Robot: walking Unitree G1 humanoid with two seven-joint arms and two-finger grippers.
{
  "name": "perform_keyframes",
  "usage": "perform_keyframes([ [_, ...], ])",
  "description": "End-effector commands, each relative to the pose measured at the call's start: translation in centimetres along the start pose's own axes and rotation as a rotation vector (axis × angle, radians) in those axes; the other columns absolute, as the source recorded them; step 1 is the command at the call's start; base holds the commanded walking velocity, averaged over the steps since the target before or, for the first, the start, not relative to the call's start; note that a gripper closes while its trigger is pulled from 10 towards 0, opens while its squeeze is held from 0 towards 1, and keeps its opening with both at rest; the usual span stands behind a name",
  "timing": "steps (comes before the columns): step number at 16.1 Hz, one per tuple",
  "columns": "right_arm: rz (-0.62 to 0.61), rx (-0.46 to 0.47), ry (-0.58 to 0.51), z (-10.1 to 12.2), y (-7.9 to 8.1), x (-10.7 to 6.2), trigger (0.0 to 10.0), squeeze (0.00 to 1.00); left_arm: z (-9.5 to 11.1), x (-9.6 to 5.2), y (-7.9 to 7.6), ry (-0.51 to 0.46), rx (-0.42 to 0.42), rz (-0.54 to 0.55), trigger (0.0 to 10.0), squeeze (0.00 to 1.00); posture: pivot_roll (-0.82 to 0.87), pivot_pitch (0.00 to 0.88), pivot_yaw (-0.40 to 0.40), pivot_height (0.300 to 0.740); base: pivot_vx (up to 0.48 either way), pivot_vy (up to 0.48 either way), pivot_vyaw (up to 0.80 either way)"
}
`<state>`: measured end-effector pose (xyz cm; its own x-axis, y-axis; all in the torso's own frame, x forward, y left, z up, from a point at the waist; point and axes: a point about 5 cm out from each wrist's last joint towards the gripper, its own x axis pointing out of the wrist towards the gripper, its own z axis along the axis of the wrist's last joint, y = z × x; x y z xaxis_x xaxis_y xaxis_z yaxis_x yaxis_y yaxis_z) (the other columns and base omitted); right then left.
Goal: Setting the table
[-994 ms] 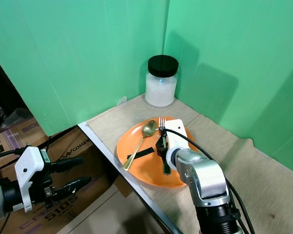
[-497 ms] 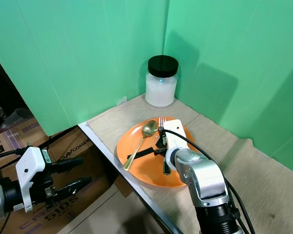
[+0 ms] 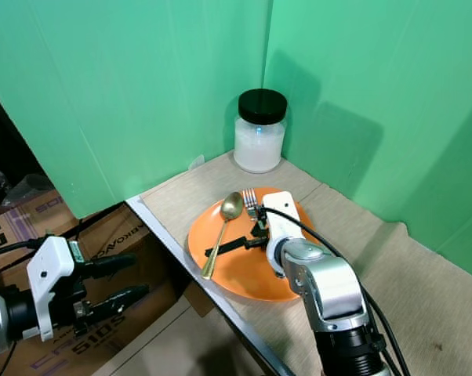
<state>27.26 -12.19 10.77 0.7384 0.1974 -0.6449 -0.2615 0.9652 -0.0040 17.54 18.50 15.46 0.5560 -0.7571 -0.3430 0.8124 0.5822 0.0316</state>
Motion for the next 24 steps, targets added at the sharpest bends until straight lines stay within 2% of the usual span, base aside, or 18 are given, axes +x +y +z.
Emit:
perform_keyframes([
  [1, 0.001, 0.014, 0.006, -0.1, -0.2, 0.0, 0.0, 0.00, 0.0, 0.0, 0.2, 0.015, 0.014, 0.001, 10.0, 0.00, -0.02, 0.017, 0.021, 0.740, 0.000, 0.000, 0.00],
  [6, -0.043, 0.136, -0.193, 2.6, -2.2, -2.2, 0.0, 0.00, 0.9, 0.2, 0.4, -0.032, 0.035, 0.038, 10.0, 0.00, -0.02, 0.020, 0.019, 0.740, 0.000, 0.000, 0.00],
  [8, -0.075, 0.133, -0.285, 3.1, -3.0, -3.3, 0.0, 0.00, 1.3, 0.5, 0.8, -0.060, 0.051, 0.090, 10.0, 0.00, -0.03, 0.018, 0.024, 0.740, 0.000, 0.000, 0.00],
  [9, -0.073, 0.115, -0.372, 3.7, -3.1, -4.0, 0.0, 0.00, 1.6, 0.8, 1.1, -0.079, 0.064, 0.137, 10.0, 0.00, -0.04, 0.018, 0.025, 0.740, 0.000, 0.000, 0.00],
  [10, -0.035, 0.136, -0.490, 4.5, -3.0, -5.3, 8.8, 0.00, 2.3, 1.6, 1.3, -0.134, 0.069, 0.193, 10.0, 0.00, -0.04, 0.017, 0.025, 0.740, 0.000, 0.000, 0.00],
  [11, -0.050, 0.091, -0.600, 4.8, -3.0, -6.9, 10.0, 0.00, 3.0, 3.0, 1.2, -0.185, 0.055, 0.262, 10.0, 0.00, -0.05, 0.015, 0.015, 0.740, 0.000, 0.000, 0.00],
  [12, -0.084, 0.063, -0.632, 4.6, -3.1, -7.4, 10.0, 0.00, 3.3, 3.5, 1.1, -0.212, 0.061, 0.293, 10.0, 0.00, -0.05, 0.012, 0.008, 0.740, 0.000, 0.000, 0.00],
  [14, -0.124, 0.119, -0.653, 3.7, -2.9, -8.0, 10.0, 0.00, 4.2, 4.5, 0.9, -0.280, 0.060, 0.383, 10.0, 0.00, -0.05, 0.015, 0.001, 0.740, 0.000, 0.000, -0.40],
  [17, -0.147, 0.130, -0.685, 3.1, -2.3, -8.3, 10.0, 0.00, 3.8, 5.4, 0.9, -0.244, 0.050, 0.507, 10.0, 0.00, -0.06, 0.018, 0.004, 0.740, 0.000, 0.000, -0.80],
  [19, -0.162, 0.155, -0.678, 2.8, -1.9, -8.2, 10.0, 0.00, 3.7, 5.1, 1.4, -0.256, -0.006, 0.648, 10.0, 0.00, -0.06, 0.022, -0.002, 0.740, 0.000, 0.000, -0.80],
  [24, -0.156, 0.116, -0.680, 3.6, -1.4, -7.5, 10.0, 0.00, 4.0, 3.7, 2.2, -0.302, -0.061, 0.780, 10.0, 0.00, -0.04, 0.022, -0.018, 0.740, 0.000, 0.000, -0.80],
])
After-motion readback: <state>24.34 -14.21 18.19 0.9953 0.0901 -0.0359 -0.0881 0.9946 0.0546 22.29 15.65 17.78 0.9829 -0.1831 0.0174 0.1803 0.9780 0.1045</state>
